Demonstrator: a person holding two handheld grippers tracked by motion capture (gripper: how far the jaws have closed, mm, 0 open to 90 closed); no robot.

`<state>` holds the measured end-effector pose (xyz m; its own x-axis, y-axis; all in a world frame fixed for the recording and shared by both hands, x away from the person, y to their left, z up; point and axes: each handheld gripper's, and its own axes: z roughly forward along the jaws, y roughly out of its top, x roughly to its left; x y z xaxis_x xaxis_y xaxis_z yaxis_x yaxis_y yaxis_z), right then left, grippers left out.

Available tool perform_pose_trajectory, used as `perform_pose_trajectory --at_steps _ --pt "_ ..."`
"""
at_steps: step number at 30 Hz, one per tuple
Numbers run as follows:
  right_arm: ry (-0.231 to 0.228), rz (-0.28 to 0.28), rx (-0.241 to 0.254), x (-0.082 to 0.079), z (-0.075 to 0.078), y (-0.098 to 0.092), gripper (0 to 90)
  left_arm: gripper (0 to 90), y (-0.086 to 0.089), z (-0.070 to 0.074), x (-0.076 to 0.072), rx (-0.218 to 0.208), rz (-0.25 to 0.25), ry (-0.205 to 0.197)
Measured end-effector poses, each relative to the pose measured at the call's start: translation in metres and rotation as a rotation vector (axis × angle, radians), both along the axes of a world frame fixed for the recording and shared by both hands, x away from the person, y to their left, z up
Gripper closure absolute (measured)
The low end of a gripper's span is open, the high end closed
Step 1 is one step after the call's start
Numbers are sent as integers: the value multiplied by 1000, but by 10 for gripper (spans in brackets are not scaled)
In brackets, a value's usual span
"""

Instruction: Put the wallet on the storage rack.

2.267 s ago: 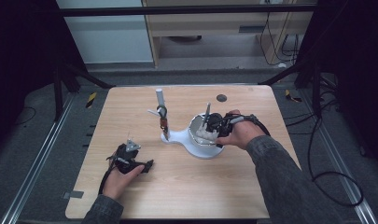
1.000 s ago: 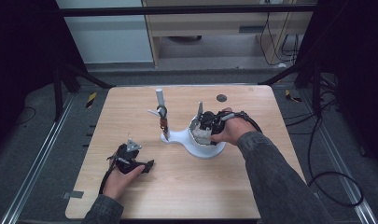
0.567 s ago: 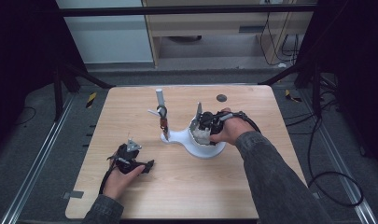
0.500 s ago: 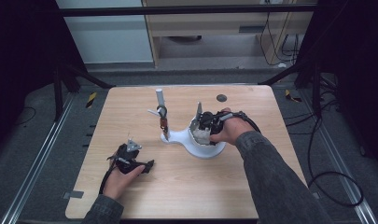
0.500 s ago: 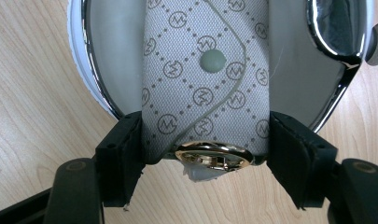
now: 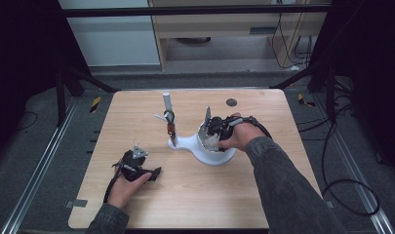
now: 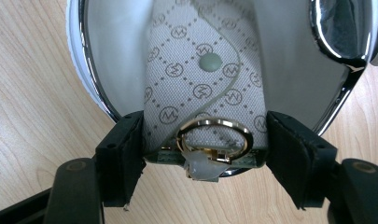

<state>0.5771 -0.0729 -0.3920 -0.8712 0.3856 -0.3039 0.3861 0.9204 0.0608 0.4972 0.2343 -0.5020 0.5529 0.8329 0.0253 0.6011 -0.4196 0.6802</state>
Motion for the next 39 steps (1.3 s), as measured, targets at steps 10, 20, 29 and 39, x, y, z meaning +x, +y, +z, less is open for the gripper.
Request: perform_pose_trajectory --at_steps 10,20,29,39 --pt "5 -8 9 0 0 -1 304 89 0 0 0 0 0 0" --pt "-5 -19 24 0 3 -2 262 89 0 0 0 -3 1 0" --pt "-27 -21 70 -8 16 -8 201 89 0 0 0 0 -1 1" --pt "-59 -41 163 -19 32 -22 145 72 0 -1 0 -1 5 1"
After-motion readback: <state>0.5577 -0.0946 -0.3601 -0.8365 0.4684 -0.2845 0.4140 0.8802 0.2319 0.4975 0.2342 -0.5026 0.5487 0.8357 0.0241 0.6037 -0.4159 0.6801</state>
